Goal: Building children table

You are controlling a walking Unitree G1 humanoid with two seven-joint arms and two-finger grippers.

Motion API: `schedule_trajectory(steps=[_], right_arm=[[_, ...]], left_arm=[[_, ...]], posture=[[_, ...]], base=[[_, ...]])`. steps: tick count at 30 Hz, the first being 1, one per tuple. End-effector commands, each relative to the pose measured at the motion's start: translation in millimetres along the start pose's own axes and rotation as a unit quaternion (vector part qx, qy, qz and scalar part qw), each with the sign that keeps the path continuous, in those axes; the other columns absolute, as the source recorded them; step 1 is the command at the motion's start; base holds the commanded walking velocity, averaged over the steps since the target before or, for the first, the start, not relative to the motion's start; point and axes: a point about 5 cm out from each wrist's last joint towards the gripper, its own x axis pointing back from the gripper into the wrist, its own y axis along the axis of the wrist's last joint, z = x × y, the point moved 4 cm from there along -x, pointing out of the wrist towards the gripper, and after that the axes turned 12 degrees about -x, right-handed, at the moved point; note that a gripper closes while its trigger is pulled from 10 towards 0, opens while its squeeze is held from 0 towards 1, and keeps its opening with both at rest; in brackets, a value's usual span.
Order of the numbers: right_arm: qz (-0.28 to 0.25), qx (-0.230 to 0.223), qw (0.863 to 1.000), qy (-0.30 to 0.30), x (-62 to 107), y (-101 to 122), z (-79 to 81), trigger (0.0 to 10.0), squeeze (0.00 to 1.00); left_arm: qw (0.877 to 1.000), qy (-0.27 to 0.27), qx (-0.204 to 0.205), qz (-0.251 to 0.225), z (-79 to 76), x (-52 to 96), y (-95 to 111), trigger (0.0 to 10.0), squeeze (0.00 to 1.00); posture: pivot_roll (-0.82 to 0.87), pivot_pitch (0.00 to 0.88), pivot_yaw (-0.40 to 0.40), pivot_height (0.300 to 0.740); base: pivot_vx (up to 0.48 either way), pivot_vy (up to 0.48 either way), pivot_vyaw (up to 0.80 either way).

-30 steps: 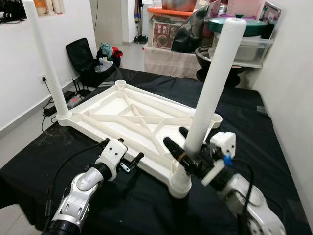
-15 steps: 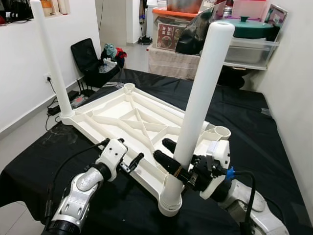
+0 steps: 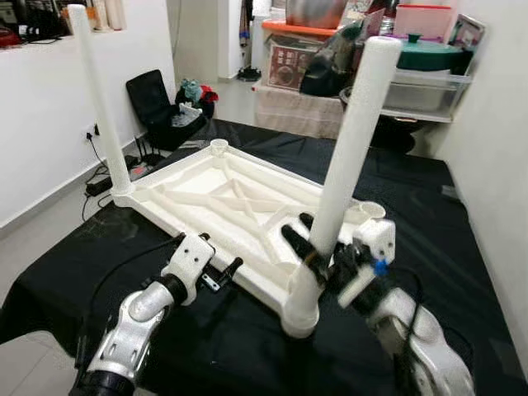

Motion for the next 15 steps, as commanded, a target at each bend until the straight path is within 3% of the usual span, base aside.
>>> schedule_trajectory(steps=[1,2,4,5,6,8,10,12,14,15], right_arm=[[0.075,0.028,0.977,-0.198,17.7,-35,-73.0,0.0,0.00],[0.086,0.038,0.958,-0.271,25.7,-42,-92.3,0.0,0.00],[0.082,0.038,0.956,-0.280,29.2,-43,-90.6,0.0,0.00],[0.078,0.037,0.963,-0.255,27.7,-43,-78.0,0.0,0.00],[0.078,0.037,0.963,-0.255,27.7,-43,-78.0,0.0,0.00],[0.085,0.008,0.978,-0.192,22.8,-51,-54.6,0.0,0.00],[0.085,0.008,0.978,-0.192,22.8,-51,-54.6,0.0,0.00],[0.076,-0.013,0.987,-0.144,16.7,-49,-38.9,10.0,0.00],[0.070,-0.018,0.988,-0.139,14.8,-46,-36.0,10.0,0.00],[0.061,-0.016,0.989,-0.137,13.0,-42,-35.0,10.0,0.73]], left_arm=[[1.000,-0.001,0.000,0.010,-1.3,2.6,-6,10.0,0.00],[1.000,0.000,0.000,0.011,-1.6,2.4,-6,10.0,0.00],[1.000,0.000,0.000,0.011,-2.0,2.5,-6,10.0,0.00],[1.000,0.000,0.001,0.011,-2.3,3.0,-6,10.0,0.00],[1.000,0.000,0.001,0.011,-2.3,3.0,-6,10.0,0.00],[1.000,-0.001,0.000,0.012,-2.5,4.0,-7,10.0,0.00],[1.000,-0.001,0.000,0.012,-2.5,4.0,-7,10.0,0.00],[1.000,0.000,0.003,0.012,-1.5,3.7,-7,10.0,0.00],[1.000,0.001,0.003,0.012,-1.4,3.5,-7,10.0,0.00],[1.000,-0.001,0.003,0.012,-2.6,3.4,-6,10.0,0.00]], posture=[[0.04,0.000,-0.081,0.740],[0.05,0.000,-0.080,0.740],[0.04,0.000,-0.077,0.740],[0.04,0.000,-0.078,0.740],[0.04,0.000,-0.078,0.740],[0.04,0.000,-0.082,0.740],[0.04,0.000,-0.082,0.740],[0.04,0.000,-0.080,0.740],[0.04,0.000,-0.079,0.740],[0.04,0.000,-0.079,0.740]], base=[[0.000,0.000,0.00],[0.000,0.000,0.00],[0.000,0.000,0.00],[0.000,0.000,0.00],[0.000,0.000,0.00],[0.000,0.000,0.00],[0.000,0.000,0.00],[0.000,0.000,0.00],[0.000,0.000,0.00],[0.000,0.000,0.00]])
